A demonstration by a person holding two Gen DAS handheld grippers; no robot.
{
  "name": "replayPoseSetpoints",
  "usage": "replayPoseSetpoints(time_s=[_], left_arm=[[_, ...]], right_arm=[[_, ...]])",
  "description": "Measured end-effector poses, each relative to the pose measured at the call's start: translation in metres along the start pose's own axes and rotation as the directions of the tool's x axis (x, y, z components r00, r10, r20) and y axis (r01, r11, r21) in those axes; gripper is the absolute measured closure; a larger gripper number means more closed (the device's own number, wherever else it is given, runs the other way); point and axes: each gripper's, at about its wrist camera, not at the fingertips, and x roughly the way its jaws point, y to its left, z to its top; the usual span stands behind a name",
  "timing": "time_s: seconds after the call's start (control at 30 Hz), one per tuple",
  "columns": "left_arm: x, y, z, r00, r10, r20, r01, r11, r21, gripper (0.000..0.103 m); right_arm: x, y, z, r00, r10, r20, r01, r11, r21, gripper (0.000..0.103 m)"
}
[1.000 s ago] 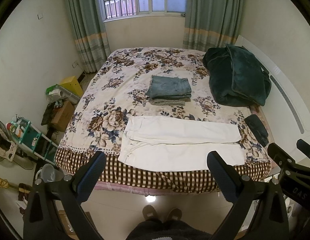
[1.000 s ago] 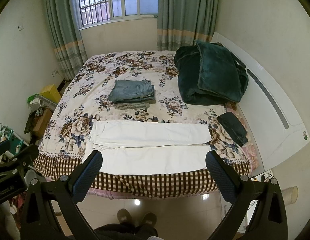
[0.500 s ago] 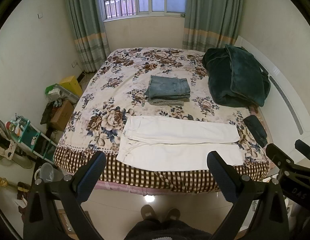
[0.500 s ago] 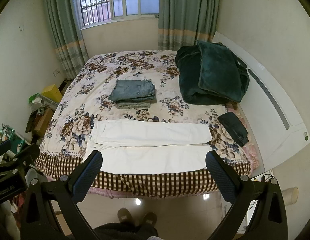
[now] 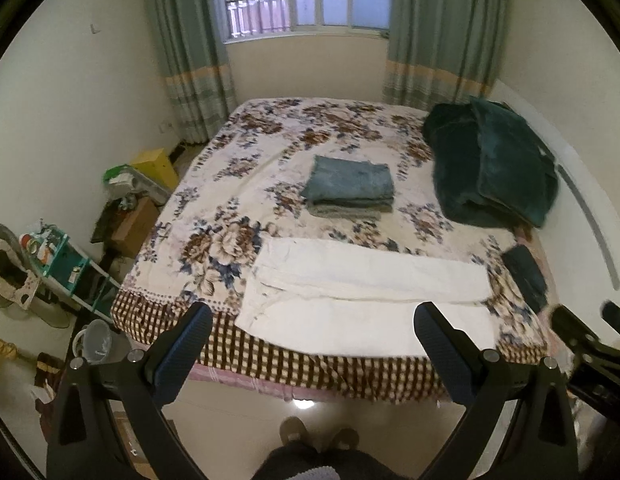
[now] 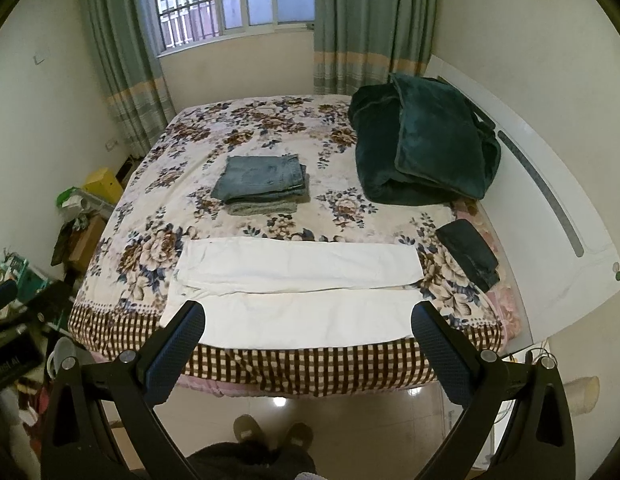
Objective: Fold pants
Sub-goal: 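Grasp the waistband of the white pants with both grippers and lift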
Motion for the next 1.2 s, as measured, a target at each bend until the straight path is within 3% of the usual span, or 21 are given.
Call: replayPoseSetpoints(time_s=[0.13, 0.37, 0.57, 0.67, 0.73, 0.87, 0.93, 0.97, 1.07, 1.2], left_arm=[[0.045, -0.005, 0.016, 0.998, 0.055, -0.005, -0.055, 0.998, -0.016, 0.0], [0.161, -0.011, 0.055, 0.986, 0.109, -0.123, -0.112, 0.994, -0.017, 0.0], [0.296, -0.025, 0.09, 0.952, 0.126, -0.28, -0.133, 0.991, -0.004, 0.0], [0.374, -0.031, 0.103, 0.916, 0.113, -0.384, -0.132, 0.991, -0.025, 0.0], [0.429, -0.033, 0.108, 0.884, 0.101, -0.457, -0.14, 0.989, -0.052, 0.0], [0.543, -0.031, 0.104, 0.795, 0.056, -0.604, -0.176, 0.974, -0.142, 0.0], [0.598, -0.029, 0.096, 0.75, 0.0, -0.661, -0.187, 0.959, -0.212, 0.0], [0.627, -0.025, 0.09, 0.726, -0.029, -0.687, -0.202, 0.946, -0.254, 0.0], [0.688, -0.021, 0.078, 0.677, -0.07, -0.733, -0.256, 0.911, -0.323, 0.002], [0.751, -0.008, 0.065, 0.643, -0.104, -0.759, -0.343, 0.847, -0.406, 0.006]], right_arm=[[0.034, -0.013, 0.009, 1.0, -0.028, 0.002, 0.028, 0.999, 0.038, 0.0], [0.137, -0.044, 0.048, 0.993, -0.094, -0.071, 0.102, 0.988, 0.116, 0.0], [0.268, -0.071, 0.088, 0.975, -0.114, -0.188, 0.153, 0.967, 0.203, 0.0], [0.348, -0.085, 0.107, 0.959, -0.119, -0.259, 0.187, 0.948, 0.258, 0.0], [0.404, -0.096, 0.115, 0.946, -0.106, -0.308, 0.205, 0.929, 0.31, 0.0], [0.533, -0.125, 0.122, 0.908, -0.071, -0.412, 0.259, 0.87, 0.42, 0.0], [0.585, -0.136, 0.12, 0.89, -0.058, -0.453, 0.286, 0.844, 0.454, 0.0], [0.616, -0.143, 0.117, 0.876, -0.054, -0.479, 0.307, 0.828, 0.468, 0.0], [0.694, -0.161, 0.105, 0.834, -0.055, -0.55, 0.37, 0.794, 0.482, 0.0], [0.783, -0.188, 0.082, 0.774, -0.033, -0.632, 0.447, 0.736, 0.509, 0.0]])
